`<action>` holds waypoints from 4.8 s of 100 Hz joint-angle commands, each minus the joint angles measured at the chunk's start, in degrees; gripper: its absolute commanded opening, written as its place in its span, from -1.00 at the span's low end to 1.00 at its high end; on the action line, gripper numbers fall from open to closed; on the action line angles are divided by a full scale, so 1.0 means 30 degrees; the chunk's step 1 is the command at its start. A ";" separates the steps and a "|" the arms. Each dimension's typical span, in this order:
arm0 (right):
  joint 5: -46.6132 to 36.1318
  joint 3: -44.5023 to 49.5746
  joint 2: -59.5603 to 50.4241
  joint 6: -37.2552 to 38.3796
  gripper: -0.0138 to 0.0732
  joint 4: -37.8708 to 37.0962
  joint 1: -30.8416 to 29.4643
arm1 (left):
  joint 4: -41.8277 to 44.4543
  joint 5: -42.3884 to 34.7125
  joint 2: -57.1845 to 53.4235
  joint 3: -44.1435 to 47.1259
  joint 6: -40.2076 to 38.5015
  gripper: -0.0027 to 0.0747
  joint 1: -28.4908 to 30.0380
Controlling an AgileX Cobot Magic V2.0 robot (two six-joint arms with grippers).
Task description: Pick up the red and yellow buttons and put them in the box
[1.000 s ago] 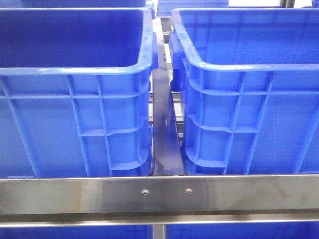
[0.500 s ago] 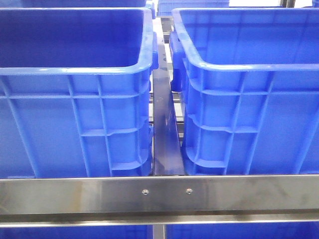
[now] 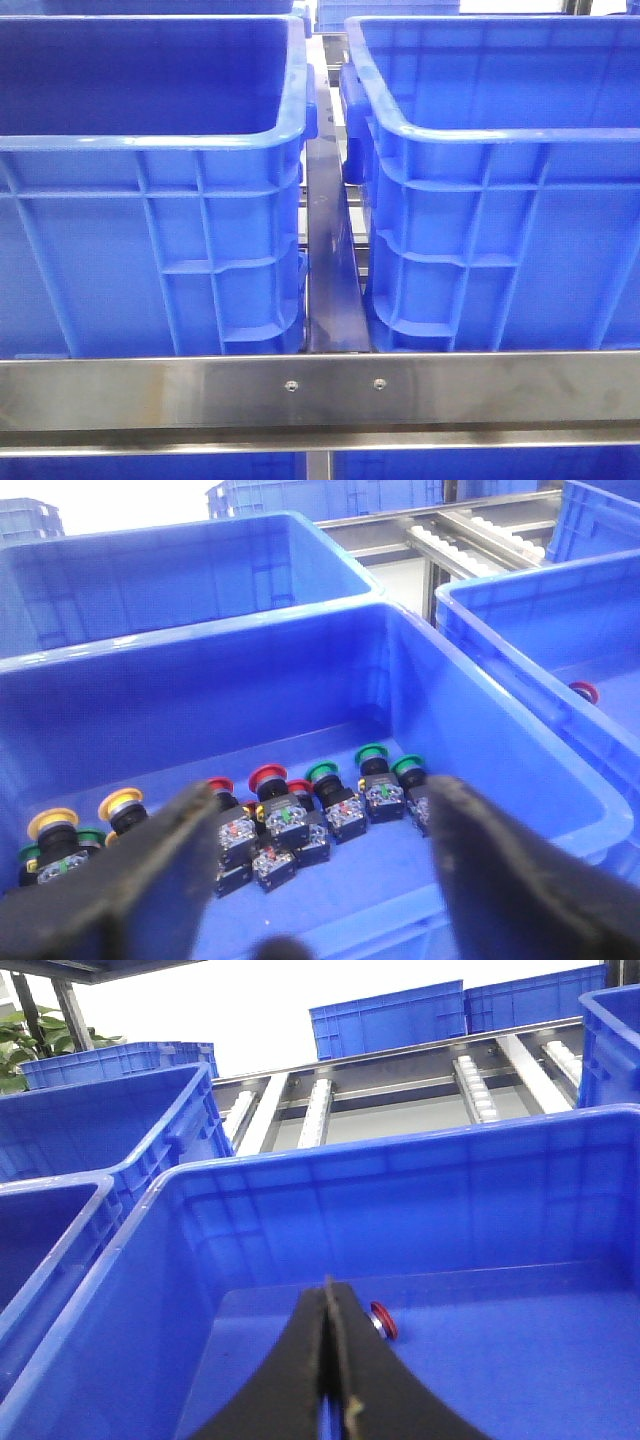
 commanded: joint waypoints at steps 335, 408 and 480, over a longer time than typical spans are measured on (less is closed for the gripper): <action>0.0582 -0.0539 0.0000 -0.0288 -0.84 -0.0308 0.0013 | 1.2289 -0.1011 2.6593 -1.2795 -1.5657 -0.04 -0.0277; 0.0565 -0.0539 0.0000 -0.0288 -0.84 -0.0308 0.0013 | 1.1948 0.2456 2.1457 -1.2509 -1.2471 -0.98 -0.0562; 0.0565 -0.0539 0.0000 -0.0288 -0.84 -0.0308 0.0013 | 0.3533 0.3262 1.4866 -1.0631 -0.2937 -0.98 -0.8779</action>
